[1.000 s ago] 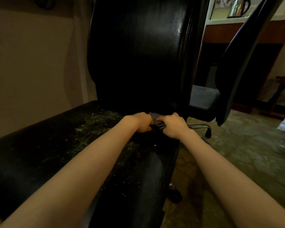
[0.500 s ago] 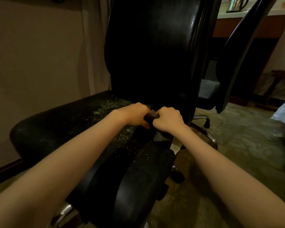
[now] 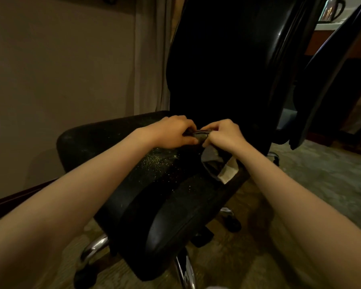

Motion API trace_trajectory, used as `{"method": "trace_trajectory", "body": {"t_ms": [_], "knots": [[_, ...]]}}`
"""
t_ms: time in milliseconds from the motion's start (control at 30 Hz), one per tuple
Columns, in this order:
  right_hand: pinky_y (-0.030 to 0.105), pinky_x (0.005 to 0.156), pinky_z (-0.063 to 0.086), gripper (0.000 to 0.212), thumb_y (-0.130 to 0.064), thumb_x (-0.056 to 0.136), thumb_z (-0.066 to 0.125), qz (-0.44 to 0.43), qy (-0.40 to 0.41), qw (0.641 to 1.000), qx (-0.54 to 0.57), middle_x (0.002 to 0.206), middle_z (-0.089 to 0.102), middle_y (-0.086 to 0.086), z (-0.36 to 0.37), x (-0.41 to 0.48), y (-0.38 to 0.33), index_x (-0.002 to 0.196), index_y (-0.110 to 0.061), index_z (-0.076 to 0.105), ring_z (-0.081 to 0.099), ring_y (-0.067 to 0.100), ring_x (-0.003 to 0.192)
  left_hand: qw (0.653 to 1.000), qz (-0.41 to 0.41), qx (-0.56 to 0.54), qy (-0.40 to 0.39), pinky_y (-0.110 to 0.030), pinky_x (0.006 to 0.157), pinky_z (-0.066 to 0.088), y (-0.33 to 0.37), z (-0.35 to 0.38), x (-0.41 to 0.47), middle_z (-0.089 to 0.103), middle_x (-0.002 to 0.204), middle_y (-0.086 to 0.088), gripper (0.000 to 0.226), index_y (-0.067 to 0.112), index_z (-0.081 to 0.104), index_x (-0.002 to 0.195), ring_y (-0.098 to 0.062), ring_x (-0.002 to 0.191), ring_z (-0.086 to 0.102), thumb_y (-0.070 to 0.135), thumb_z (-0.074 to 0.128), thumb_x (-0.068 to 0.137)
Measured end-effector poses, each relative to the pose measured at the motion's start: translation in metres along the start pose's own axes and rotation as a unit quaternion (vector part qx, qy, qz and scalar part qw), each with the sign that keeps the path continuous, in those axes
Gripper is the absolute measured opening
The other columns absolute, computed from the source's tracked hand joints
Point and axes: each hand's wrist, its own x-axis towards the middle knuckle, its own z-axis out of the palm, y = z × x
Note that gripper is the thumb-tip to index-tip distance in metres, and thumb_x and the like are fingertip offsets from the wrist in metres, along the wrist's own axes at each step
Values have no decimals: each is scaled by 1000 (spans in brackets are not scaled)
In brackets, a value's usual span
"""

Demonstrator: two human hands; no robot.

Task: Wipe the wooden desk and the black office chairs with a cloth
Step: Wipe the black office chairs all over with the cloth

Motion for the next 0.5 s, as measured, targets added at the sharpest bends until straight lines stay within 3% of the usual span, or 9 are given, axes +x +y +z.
{"method": "trace_trajectory", "body": {"t_ms": [67,167,300,400,500], "knots": [[25,79,45,41,-6,77,69,-63,3,997,-39,115,64,4,-17,-6,4,117,-19,66,55,16,101,999,11,22,26,-27,92,40,11,-2,0,47,124,-2,57,17,45,135,-16,110,47,44,59,87],[25,90,42,45,-8,80,69,-109,-34,990,-87,122,62,6,-22,-16,22,123,-17,62,55,19,111,997,22,75,6,-30,91,43,28,7,3,45,123,-3,54,16,50,131,-18,107,47,44,60,86],[26,79,40,39,-29,88,60,-45,-69,987,-136,119,61,7,-2,-27,43,125,-20,56,55,23,106,996,9,53,-66,-24,76,40,32,29,6,54,116,-2,41,16,46,125,-14,93,52,32,59,89],[25,68,37,35,-41,88,56,-13,-20,986,-164,108,62,8,10,-28,34,115,-18,59,57,26,98,997,-4,30,-71,-22,67,40,22,25,3,56,101,1,36,19,45,124,-12,83,54,25,57,91],[25,64,39,35,-43,85,58,20,-3,994,-108,98,63,7,26,-28,11,107,-16,63,60,26,92,997,-17,22,-74,-19,62,42,7,13,-6,55,94,5,33,21,48,120,-9,78,54,23,59,89]]}}
